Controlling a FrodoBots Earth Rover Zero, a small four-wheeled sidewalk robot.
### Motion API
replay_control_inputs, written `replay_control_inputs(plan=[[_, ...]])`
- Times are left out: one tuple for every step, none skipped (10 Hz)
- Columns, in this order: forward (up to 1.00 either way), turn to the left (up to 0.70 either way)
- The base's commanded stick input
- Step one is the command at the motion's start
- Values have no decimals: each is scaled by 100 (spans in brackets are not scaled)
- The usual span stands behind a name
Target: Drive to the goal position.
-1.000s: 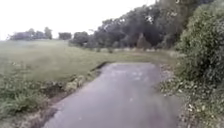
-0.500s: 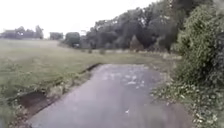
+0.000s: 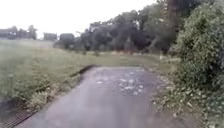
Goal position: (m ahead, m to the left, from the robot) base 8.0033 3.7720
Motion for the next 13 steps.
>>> replay_control_inputs(plan=[[70,0],[70,0],[70,0],[70,0],[70,0],[70,0],[70,0],[70,0],[70,0],[70,0],[70,0],[70,0],[70,0]])
